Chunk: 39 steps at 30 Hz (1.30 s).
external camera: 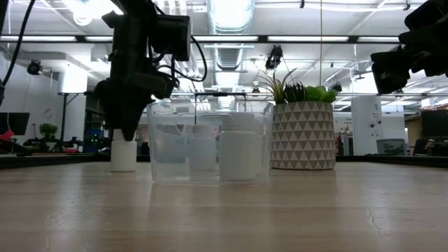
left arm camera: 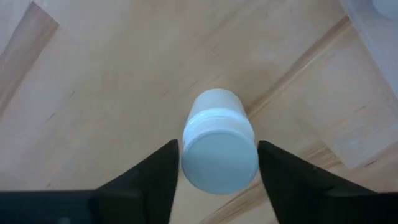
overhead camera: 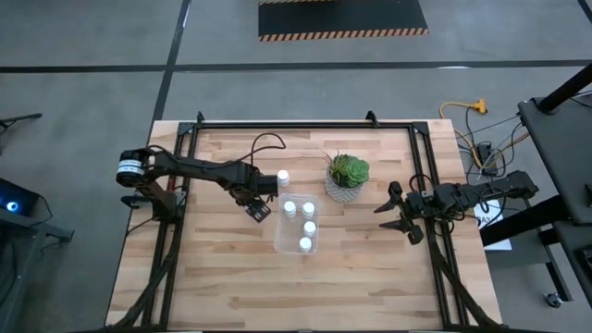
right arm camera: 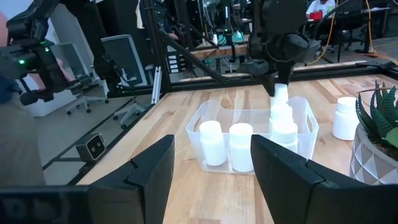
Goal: Pick and place pill bottles into a basket
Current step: Put the white medicine bottle into the transparent bin
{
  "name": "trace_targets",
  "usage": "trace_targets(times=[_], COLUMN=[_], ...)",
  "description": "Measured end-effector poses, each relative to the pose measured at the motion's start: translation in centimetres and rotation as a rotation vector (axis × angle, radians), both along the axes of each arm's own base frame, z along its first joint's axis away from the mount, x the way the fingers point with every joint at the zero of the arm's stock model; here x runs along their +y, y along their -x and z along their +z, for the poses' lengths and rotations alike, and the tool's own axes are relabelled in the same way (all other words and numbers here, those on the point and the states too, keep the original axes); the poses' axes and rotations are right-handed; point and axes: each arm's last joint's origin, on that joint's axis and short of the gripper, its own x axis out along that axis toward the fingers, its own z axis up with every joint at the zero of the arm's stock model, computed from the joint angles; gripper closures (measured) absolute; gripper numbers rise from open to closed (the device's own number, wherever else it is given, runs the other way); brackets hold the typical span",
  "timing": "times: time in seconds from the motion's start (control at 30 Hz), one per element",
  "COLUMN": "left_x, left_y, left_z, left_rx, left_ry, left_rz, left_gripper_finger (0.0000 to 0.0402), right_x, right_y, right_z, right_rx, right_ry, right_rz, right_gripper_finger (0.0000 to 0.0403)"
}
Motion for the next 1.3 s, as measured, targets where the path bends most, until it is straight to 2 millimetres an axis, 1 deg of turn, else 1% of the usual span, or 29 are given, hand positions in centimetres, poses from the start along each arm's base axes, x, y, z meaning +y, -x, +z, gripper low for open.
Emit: trace_targets(times=[0.1,0.17,0.33,0.57,0.8,0.93,1.13,1.23,1.3], left_x=[0.0,0.0,-0.2,-0.4,-1.4,-2.2,-3.3,-3.8,-4.1], left_y=[0.0,0.1,0.2,0.7,1.2,1.7,2.5,2.5,2.5], left_z=[0.0,0.0,0.3,1.6,5.0,7.8,11.5,12.6,12.8], left_rx=[0.004,0.014,0.009,-0.036,-0.171,-0.277,-0.409,-0.436,-0.421], left_ry=[0.000,0.001,0.002,0.006,0.065,0.087,0.055,0.057,0.065], left_rz=[-0.018,-0.024,-0.039,-0.064,-0.113,-0.221,-0.379,-0.408,-0.419], left_gripper_finger=[0.0241,0.0258,0.0259,0.0259,0.0259,0.0259,0.0259,0.0259,0.0259], right_x=[0.0,0.0,0.0,0.0,0.0,0.0,0.0,0.0,0.0], right_y=[0.0,0.0,0.0,0.0,0.0,0.0,0.0,0.0,0.0], right_z=[0.0,0.0,0.0,0.0,0.0,0.0,0.0,0.0,0.0], right_rx=[0.000,0.000,0.000,0.000,0.000,-0.001,0.000,-0.001,-0.001], right_ry=[0.001,0.000,0.000,0.001,0.000,0.001,0.000,0.001,0.000], right_rz=[0.000,0.000,0.000,0.000,0.000,0.000,0.000,0.000,0.000], right_gripper_finger=[0.0202,0.0202,0.0202,0.0202,0.0202,0.0202,0.0202,0.0202,0.0202])
